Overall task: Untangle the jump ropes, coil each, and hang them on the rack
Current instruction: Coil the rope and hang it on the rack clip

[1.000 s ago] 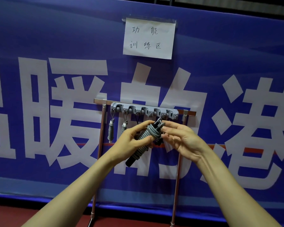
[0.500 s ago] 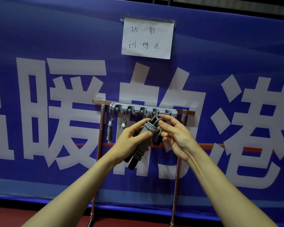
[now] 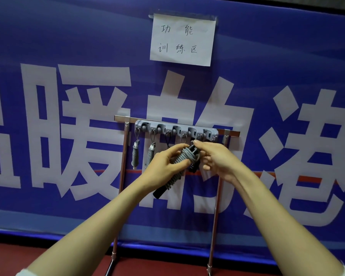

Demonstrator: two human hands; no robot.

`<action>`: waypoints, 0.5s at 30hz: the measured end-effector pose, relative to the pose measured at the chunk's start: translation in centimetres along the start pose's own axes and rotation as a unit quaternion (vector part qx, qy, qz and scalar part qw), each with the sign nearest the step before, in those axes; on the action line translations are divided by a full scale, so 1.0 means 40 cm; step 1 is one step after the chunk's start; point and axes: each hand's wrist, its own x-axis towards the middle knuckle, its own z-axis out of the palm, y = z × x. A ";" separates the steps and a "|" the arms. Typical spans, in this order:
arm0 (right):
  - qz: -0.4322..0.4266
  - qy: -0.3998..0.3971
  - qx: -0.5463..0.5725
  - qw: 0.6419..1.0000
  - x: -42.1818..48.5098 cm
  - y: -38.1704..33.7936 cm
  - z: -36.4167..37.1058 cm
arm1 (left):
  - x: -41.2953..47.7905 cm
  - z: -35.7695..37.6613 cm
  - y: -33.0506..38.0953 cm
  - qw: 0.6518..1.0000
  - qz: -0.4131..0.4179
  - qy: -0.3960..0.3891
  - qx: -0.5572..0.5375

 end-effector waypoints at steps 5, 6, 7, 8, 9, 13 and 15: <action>-0.026 0.033 -0.107 0.993 0.021 -0.005 -0.001 | 0.001 0.008 -0.030 0.972 0.037 0.013 0.230; -0.037 0.047 -0.121 0.991 0.027 0.002 -0.002 | 0.002 0.008 -0.032 0.965 0.035 0.014 0.259; -0.056 0.068 -0.141 0.986 0.033 0.007 -0.003 | 0.005 0.009 -0.032 0.964 0.032 0.015 0.262; -0.079 0.099 -0.159 0.979 0.041 0.013 -0.005 | 0.008 0.011 -0.029 0.968 0.031 0.015 0.249; -0.097 0.131 -0.159 0.974 0.048 0.014 -0.007 | 0.010 0.014 -0.024 0.974 0.029 0.014 0.225; -0.068 0.199 0.055 0.976 0.084 0.000 -0.012 | 0.026 0.024 -0.007 0.995 0.009 0.020 0.100; -0.042 0.215 0.126 0.968 0.097 -0.005 -0.013 | 0.034 0.025 -0.006 0.998 -0.005 0.022 0.062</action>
